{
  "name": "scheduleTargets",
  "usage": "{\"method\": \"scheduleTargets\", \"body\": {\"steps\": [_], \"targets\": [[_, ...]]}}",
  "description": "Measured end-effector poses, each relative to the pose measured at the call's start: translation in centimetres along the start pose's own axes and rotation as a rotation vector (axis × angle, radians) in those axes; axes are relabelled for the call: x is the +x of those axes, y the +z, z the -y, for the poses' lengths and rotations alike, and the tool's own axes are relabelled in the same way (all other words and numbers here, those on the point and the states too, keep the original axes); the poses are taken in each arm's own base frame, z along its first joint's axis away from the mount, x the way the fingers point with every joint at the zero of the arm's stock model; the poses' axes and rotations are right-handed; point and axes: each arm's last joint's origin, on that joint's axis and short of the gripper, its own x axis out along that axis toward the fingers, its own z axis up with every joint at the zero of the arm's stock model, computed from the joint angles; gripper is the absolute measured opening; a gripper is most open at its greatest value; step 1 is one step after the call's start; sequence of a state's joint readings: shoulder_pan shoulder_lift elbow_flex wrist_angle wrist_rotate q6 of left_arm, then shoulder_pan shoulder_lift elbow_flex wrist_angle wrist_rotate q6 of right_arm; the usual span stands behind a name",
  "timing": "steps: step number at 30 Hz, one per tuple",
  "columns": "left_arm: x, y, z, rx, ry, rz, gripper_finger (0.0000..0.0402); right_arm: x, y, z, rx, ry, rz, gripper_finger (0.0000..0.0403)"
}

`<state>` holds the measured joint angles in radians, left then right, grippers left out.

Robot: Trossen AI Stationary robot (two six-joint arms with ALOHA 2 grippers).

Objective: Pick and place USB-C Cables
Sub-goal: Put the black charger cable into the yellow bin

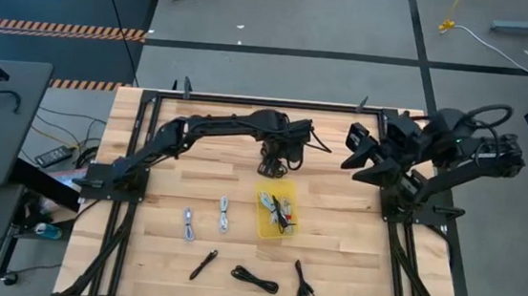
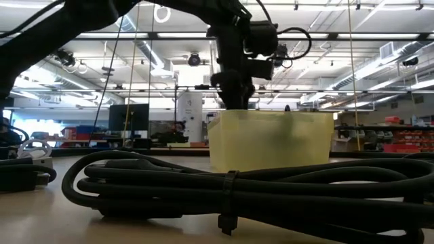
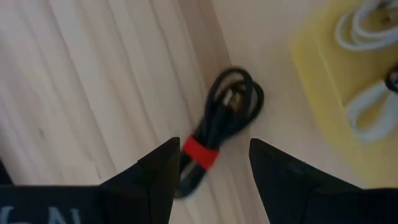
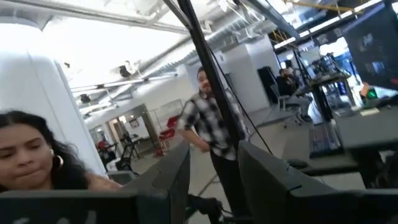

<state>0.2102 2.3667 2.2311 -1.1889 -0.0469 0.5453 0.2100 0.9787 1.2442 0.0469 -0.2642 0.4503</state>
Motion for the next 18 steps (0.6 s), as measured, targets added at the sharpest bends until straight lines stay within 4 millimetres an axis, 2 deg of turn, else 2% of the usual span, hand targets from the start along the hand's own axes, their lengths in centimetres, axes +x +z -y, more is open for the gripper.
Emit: {"method": "scheduleTargets", "body": {"steps": [10,18], "targets": [[3.2,-0.3,0.2,0.097,-0.055,-0.083,0.0201,-0.5,0.4,-0.4,-0.004,0.011,0.02,0.0142],[6.2,-0.7,-0.4,0.105,-0.068,-0.11,0.0201,-0.5,0.5,-0.4,-0.009,0.019,0.035,0.0142]]}}
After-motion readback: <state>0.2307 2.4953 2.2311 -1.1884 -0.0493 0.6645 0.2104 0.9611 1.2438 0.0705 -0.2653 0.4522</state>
